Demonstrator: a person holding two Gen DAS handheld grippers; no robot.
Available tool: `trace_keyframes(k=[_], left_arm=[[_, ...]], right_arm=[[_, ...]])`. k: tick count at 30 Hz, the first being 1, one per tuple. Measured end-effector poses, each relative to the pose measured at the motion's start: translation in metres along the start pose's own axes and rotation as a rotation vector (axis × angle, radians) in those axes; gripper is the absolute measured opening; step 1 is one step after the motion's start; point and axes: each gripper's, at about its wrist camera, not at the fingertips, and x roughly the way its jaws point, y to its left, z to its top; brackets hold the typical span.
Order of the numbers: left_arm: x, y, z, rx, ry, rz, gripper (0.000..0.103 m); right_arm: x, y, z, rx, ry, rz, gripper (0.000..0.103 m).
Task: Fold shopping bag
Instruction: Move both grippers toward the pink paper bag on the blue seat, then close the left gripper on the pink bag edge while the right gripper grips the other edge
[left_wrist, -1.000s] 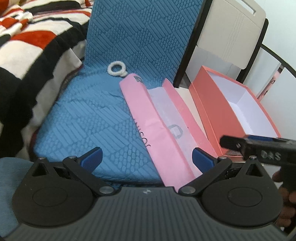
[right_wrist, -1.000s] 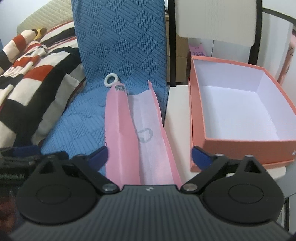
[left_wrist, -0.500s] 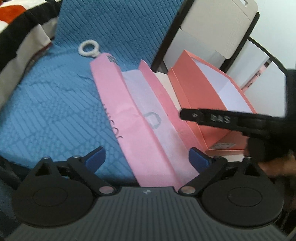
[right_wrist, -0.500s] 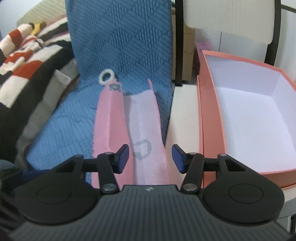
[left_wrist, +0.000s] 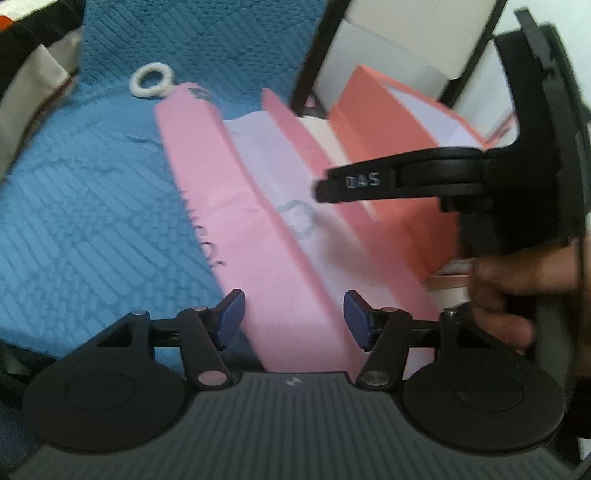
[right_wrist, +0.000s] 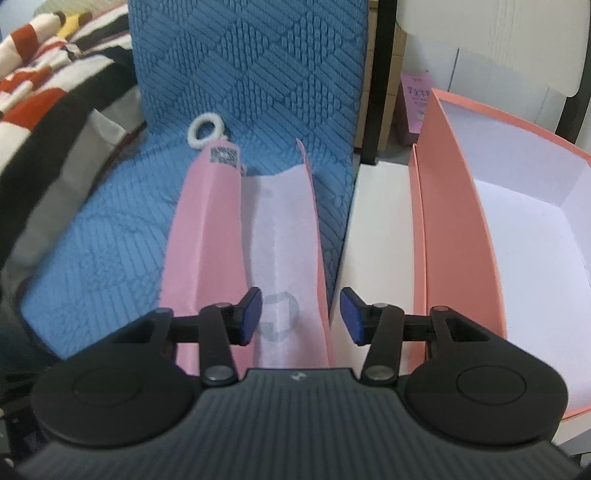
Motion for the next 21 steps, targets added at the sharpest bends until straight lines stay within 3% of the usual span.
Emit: trace_keyframes(k=[2,6,11,13,16,21], left_arm=[[0.003,0.001,-0.001,0.013,-0.001,0.020,0.065],[0.016,0.005,-0.004,0.000,0.043,0.029,0.064],[0.015,0.014,-0.004,-0.022,0.038,0.022,0.043],[0.011,0.022,-0.003,-0.047,0.028,0.018,0.029],[0.003,0.039,-0.001,-0.102,0.008,0.011,0.018],[-0.014,0.067,0.007,-0.176,-0.057,0.009,0.011]], right_arm=[[0.004,0.000,0.002,0.015,0.023,-0.006,0.035],[0.009,0.002,0.006,0.003,0.034,-0.021,0.031],[0.020,0.000,0.008,-0.001,0.064,-0.052,0.026],[0.023,0.001,0.006,-0.007,0.071,-0.061,0.024],[0.030,-0.004,0.004,0.033,0.091,-0.049,0.015],[0.030,-0.005,0.002,0.073,0.087,-0.005,0.007]])
